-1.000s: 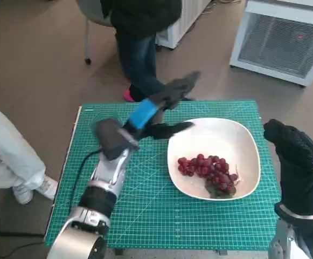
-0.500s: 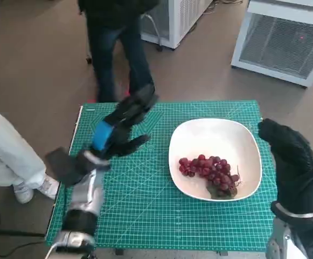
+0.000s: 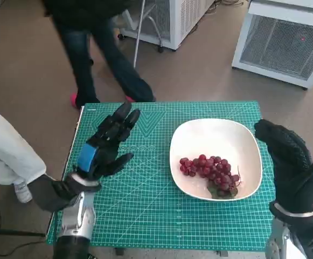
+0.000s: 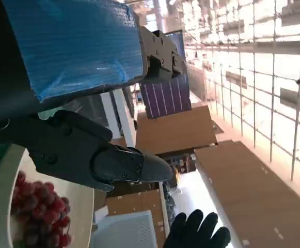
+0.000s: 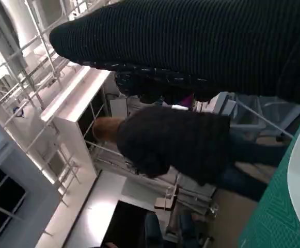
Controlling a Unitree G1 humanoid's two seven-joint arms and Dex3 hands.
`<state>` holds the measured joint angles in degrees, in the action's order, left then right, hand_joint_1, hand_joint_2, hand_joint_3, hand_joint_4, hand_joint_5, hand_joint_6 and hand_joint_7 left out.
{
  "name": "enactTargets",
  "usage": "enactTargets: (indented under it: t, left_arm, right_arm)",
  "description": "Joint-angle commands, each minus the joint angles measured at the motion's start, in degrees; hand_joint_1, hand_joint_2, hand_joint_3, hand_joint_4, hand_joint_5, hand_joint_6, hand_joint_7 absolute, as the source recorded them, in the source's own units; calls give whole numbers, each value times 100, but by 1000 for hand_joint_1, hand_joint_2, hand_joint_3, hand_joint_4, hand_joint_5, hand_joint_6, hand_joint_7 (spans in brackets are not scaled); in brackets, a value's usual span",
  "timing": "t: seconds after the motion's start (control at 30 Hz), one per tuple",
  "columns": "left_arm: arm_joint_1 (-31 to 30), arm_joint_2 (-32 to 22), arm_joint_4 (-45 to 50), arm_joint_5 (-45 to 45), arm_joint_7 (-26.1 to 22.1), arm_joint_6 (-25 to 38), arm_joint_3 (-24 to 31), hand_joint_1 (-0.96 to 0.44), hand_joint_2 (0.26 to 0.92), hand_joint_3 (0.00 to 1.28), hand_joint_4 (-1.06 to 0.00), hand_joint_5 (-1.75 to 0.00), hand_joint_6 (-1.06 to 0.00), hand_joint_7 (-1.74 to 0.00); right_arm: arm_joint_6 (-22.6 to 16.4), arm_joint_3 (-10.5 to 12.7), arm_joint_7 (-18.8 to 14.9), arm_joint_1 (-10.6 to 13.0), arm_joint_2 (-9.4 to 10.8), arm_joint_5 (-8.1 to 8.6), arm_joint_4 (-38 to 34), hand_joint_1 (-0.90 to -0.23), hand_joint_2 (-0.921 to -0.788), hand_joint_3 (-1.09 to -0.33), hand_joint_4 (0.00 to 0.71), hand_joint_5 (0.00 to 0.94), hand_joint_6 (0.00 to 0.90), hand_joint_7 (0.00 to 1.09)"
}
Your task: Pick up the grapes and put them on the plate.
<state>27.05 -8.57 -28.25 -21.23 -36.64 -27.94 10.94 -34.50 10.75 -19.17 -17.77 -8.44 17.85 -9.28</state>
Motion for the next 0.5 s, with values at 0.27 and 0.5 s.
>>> enactTargets:
  t: [0.27,0.5]
  left_arm:
    - [-311,132,657,-259,165,286,11,-324,921,182,-73,0,-193,0]
    - [-326,211,728,-258,176,234,-13,-302,921,177,-9,1,-142,0]
  right_arm:
    - [170,-7,-109,45,-96,38,-40,-500,-921,-530,474,2,191,583]
    - [202,7,-148,25,-108,49,-49,-503,-921,-531,476,2,189,584]
